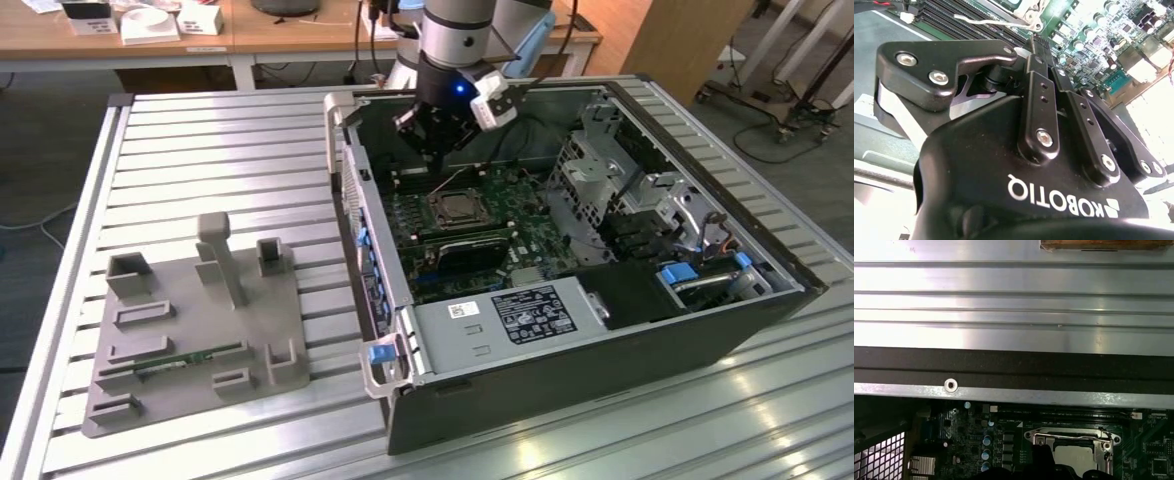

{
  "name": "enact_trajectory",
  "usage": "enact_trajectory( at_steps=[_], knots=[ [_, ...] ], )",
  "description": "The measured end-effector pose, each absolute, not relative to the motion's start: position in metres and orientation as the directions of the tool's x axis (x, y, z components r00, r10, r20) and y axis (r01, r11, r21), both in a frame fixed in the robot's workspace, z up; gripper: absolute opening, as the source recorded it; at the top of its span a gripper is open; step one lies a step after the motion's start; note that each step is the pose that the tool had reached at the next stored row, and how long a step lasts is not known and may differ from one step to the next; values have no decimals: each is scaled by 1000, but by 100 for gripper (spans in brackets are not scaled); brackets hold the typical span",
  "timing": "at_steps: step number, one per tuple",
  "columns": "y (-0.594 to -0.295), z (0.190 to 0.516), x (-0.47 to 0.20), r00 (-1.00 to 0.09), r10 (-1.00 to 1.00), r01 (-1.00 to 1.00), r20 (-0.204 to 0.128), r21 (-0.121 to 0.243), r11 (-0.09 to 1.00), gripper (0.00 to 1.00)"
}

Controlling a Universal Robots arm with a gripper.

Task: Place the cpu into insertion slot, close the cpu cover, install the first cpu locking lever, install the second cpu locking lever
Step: 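Install the first cpu locking lever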

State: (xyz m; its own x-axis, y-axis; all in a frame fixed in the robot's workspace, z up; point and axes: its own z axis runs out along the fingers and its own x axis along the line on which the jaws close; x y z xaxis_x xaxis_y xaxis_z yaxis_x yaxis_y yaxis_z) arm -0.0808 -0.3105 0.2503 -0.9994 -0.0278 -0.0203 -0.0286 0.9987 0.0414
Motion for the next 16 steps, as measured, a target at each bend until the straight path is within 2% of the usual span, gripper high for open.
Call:
enact_trajectory(
  at_steps=[16],
  knots=[
    [-311, 249, -81, -998, -63, -64, -21, 41, 997, 11]
  ],
)
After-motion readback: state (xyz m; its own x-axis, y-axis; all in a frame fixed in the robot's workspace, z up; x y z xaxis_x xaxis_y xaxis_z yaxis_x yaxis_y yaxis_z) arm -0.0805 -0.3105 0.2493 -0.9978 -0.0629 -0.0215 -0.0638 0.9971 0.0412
